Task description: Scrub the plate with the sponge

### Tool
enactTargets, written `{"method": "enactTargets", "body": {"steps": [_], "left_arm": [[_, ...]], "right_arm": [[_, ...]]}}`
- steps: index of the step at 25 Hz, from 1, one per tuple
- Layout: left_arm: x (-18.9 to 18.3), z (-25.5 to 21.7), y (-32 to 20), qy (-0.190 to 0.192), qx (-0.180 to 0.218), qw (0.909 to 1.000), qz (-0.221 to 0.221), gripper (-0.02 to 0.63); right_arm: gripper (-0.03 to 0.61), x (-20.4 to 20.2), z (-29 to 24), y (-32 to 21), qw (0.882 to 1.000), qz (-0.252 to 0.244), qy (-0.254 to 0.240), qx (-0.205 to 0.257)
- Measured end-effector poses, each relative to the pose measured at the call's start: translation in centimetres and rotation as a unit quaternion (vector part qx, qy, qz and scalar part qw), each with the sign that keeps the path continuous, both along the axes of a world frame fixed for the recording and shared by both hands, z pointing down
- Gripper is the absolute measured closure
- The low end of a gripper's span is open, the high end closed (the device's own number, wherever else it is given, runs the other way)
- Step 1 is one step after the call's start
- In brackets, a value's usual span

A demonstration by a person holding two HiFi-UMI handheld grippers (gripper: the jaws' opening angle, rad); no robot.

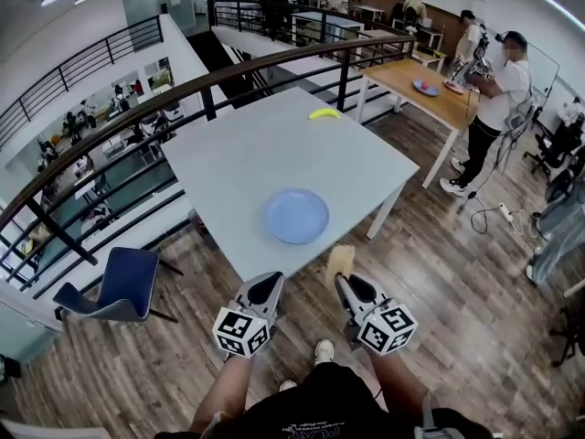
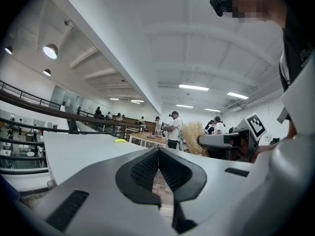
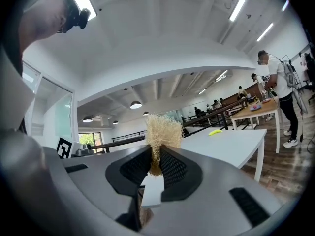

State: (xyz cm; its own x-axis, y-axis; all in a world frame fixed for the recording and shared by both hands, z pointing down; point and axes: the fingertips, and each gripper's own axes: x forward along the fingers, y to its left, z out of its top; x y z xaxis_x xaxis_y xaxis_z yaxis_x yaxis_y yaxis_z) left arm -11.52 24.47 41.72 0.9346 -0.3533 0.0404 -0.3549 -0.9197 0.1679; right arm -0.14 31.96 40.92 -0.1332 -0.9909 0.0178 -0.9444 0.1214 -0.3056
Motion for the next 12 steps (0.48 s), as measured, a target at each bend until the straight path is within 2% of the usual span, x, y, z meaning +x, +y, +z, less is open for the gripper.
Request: {"method": "enactTargets", "body": {"steps": [8,12], "left_arm": [[4.2,0.2,-4.0,-0.015,-0.004,0.9996,-0.025,0.6],[6.3,0.0,-5.1,-0.014,0.01,0.9986,-0.05,0.6]], "right_arm": [[0.518,4.1,0.1,-4.5,0.999,-0.022,0.028,-0.01],[0.518,6.6,-0.1,-5.8,0.998,-0.044,0.032,-0.009]]}}
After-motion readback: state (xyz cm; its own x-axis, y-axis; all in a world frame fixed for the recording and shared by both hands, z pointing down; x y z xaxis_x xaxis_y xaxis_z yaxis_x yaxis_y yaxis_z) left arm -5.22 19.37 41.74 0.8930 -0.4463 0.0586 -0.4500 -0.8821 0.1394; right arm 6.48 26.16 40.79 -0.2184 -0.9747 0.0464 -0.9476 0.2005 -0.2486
